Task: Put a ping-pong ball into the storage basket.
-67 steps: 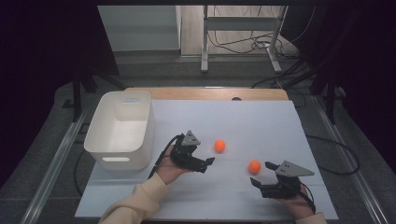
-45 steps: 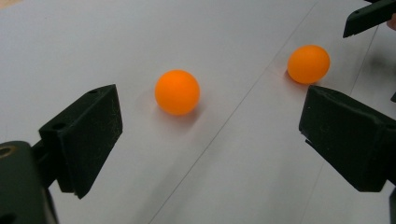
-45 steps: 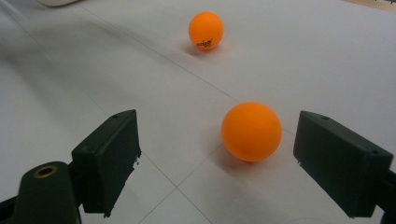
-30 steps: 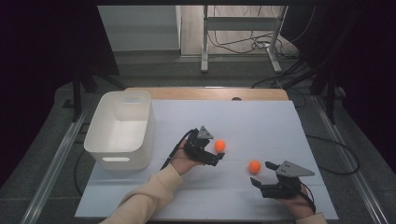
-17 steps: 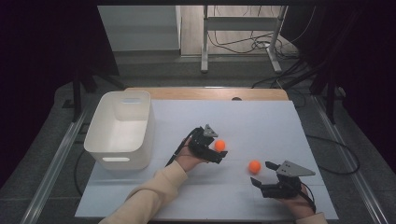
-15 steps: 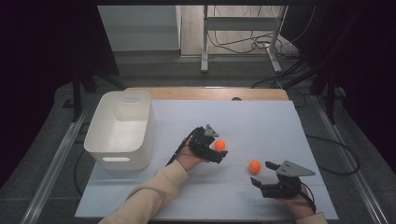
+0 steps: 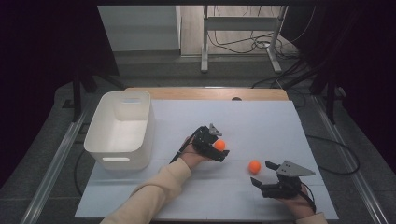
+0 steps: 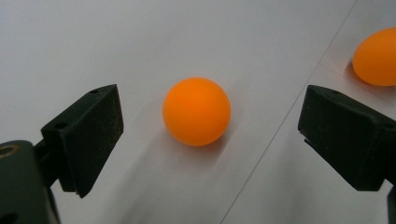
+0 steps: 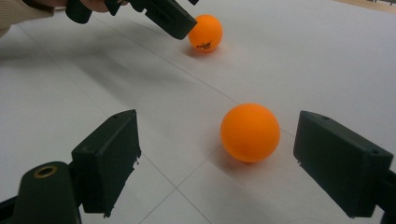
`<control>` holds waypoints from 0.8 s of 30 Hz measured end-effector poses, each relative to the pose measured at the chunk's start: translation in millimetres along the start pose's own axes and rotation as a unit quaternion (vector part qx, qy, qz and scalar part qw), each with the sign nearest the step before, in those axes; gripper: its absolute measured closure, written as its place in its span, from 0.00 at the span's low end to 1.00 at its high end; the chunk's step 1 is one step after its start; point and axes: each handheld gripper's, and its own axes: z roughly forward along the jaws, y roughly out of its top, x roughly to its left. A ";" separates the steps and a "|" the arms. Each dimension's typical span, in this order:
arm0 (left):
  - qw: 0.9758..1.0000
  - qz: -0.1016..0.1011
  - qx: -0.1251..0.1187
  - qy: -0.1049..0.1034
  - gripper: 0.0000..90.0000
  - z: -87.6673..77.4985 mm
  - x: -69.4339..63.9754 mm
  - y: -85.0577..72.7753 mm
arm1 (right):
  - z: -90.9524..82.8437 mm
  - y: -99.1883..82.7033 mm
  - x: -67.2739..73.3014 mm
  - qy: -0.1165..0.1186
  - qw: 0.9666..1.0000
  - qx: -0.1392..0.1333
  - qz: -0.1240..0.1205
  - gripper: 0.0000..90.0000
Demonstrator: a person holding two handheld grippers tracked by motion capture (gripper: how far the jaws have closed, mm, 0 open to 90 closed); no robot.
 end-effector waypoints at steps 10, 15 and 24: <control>1.000 -0.001 0.016 0.002 0.10 12.3 2.5 3.4 | 0.1 -0.2 -0.5 0.001 1.000 0.000 0.003 0.17; 1.000 -0.002 0.019 0.004 0.11 14.0 3.8 2.8 | -0.3 -0.1 -0.4 -0.001 1.000 0.001 0.001 0.17; 1.000 -0.005 0.023 0.005 0.22 17.5 8.1 0.4 | 0.3 -0.2 -0.4 -0.001 1.000 0.001 0.000 0.17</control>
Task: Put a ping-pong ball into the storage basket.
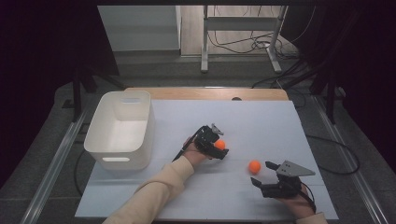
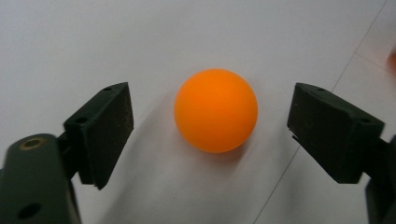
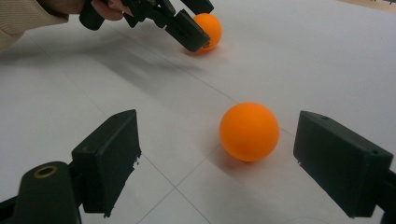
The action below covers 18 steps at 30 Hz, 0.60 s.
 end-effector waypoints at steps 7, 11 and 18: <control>1.000 0.004 -0.005 -0.007 0.32 -1.1 -0.8 -0.4 | -0.2 -0.1 -0.2 -0.001 1.000 0.000 0.000 0.17; 1.000 0.004 -0.002 -0.009 0.38 -0.4 0.5 -0.9 | -0.6 0.1 0.0 -0.002 1.000 0.001 -0.001 0.17; 1.000 0.005 0.001 -0.011 0.55 -0.4 1.4 -1.7 | -0.7 0.1 0.1 -0.002 1.000 0.001 -0.001 0.17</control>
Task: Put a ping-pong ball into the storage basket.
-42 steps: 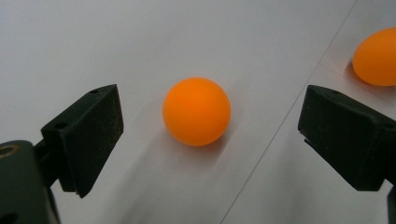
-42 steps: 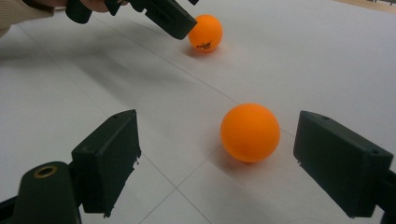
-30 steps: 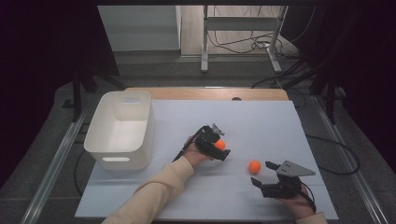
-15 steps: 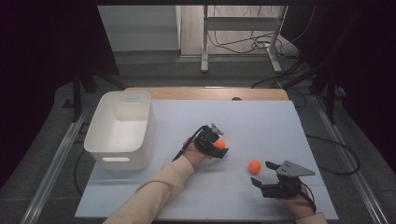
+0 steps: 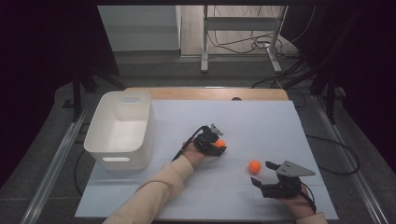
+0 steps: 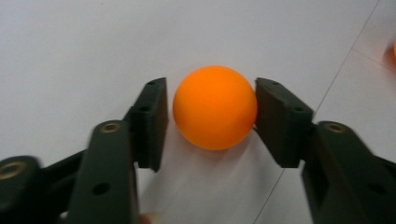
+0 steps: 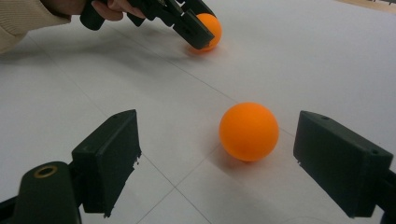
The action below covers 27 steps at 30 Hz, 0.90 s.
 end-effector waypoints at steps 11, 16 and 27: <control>1.000 0.004 -0.018 -0.005 0.56 -12.2 -3.0 1.1 | 0.2 -0.1 -0.1 0.000 1.000 -0.001 0.001 0.17; 1.000 0.008 -0.025 -0.005 0.56 -17.9 -4.5 -1.3 | 0.3 -0.1 0.0 0.000 1.000 -0.001 0.000 0.17; 0.999 0.002 -0.040 -0.018 0.56 -32.3 -3.0 -12.6 | 0.0 -0.1 -0.6 -0.002 1.000 -0.004 0.004 0.17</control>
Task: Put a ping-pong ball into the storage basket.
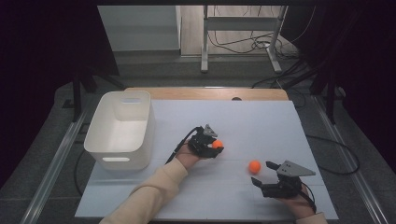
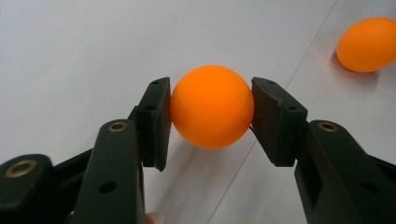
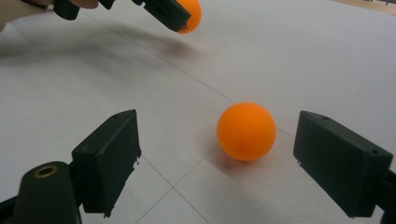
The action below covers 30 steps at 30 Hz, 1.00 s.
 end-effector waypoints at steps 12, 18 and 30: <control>1.000 0.003 -0.010 -0.008 0.56 -14.9 -2.0 -7.6 | 0.1 -0.2 -0.5 -0.005 1.000 0.003 0.001 0.17; 1.000 0.002 -0.012 -0.009 0.56 -19.3 -1.2 -8.9 | 0.0 -0.1 0.6 -0.006 1.000 0.003 0.000 0.17; 0.999 0.007 -0.028 -0.014 0.56 -34.2 -2.4 -7.0 | -1.1 -0.4 -0.1 -0.005 1.000 0.000 -0.001 0.17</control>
